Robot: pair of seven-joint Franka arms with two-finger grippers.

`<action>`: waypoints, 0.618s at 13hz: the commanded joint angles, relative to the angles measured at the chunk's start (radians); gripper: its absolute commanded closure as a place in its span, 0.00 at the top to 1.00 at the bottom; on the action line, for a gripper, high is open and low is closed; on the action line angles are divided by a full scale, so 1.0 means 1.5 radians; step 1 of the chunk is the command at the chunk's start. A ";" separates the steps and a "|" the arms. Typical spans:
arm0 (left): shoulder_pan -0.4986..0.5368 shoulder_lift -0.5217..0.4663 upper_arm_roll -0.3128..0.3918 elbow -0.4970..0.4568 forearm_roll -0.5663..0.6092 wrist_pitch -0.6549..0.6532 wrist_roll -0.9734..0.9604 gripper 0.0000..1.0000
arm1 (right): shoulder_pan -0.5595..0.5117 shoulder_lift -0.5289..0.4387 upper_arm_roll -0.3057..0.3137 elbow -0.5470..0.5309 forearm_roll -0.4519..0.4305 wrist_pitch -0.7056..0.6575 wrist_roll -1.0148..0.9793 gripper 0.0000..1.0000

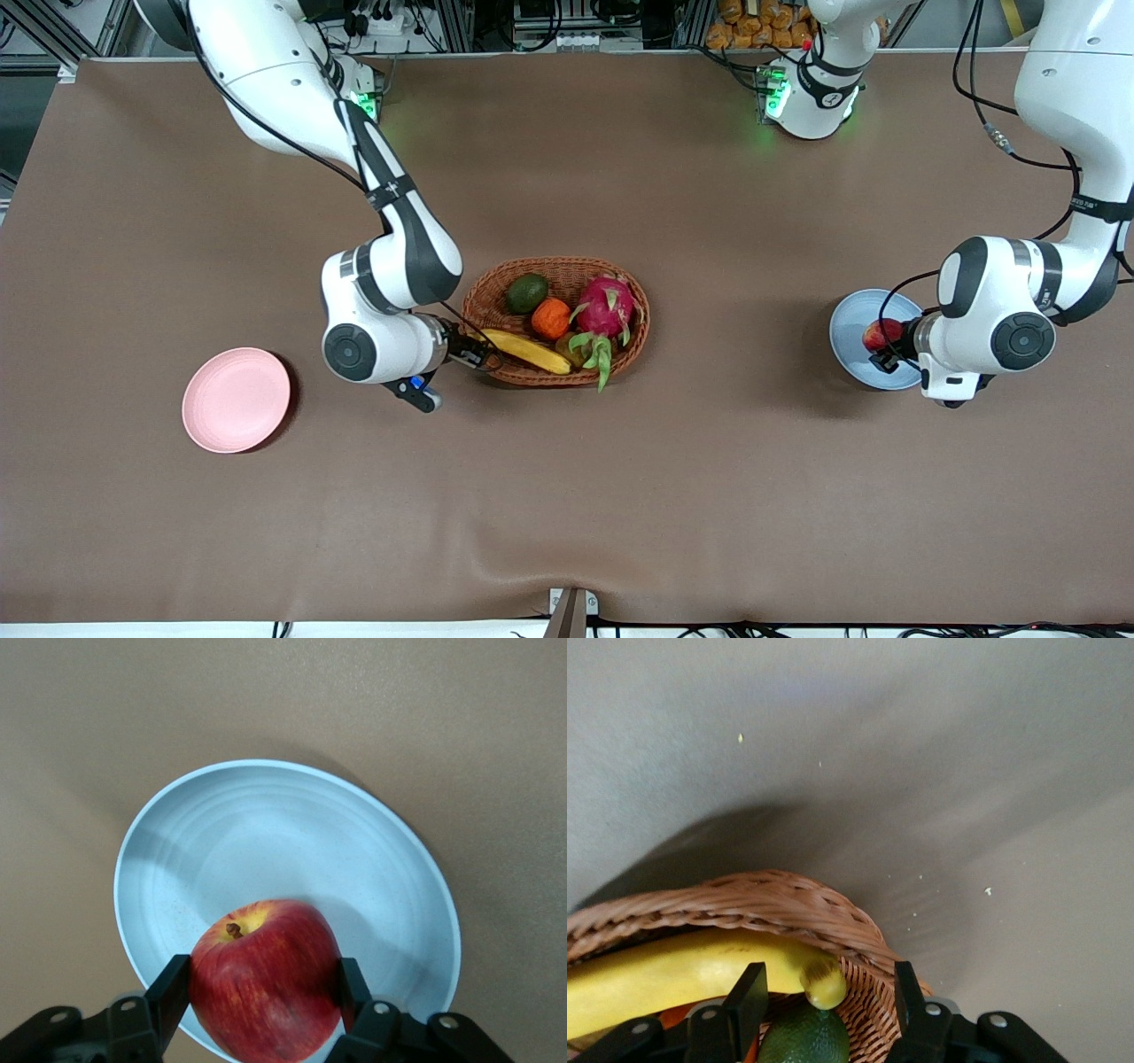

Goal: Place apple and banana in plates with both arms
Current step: 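Lower the apple onto the blue plate while the right gripper grasps the banana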

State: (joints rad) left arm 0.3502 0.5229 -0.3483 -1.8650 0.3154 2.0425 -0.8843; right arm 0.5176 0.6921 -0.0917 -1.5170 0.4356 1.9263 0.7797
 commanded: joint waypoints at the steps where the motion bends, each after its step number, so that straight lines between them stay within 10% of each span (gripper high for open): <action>1: 0.006 -0.022 -0.003 -0.017 0.022 -0.004 -0.011 0.00 | 0.017 -0.001 -0.006 -0.010 0.018 0.007 0.009 0.58; 2: 0.005 -0.018 -0.003 -0.017 0.022 -0.003 -0.012 0.00 | 0.016 -0.001 -0.006 -0.010 0.018 0.007 0.008 0.56; 5: 0.005 -0.014 -0.003 -0.014 0.023 -0.003 -0.012 0.92 | 0.015 -0.001 -0.006 -0.010 0.017 0.008 0.008 0.30; 8: 0.001 -0.015 -0.003 -0.006 0.023 -0.003 -0.010 1.00 | 0.007 -0.001 -0.006 -0.007 0.017 0.009 0.008 0.30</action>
State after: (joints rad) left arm 0.3506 0.5191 -0.3482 -1.8693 0.3272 2.0425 -0.8849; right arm 0.5344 0.6909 -0.1011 -1.5231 0.4417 1.9319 0.7834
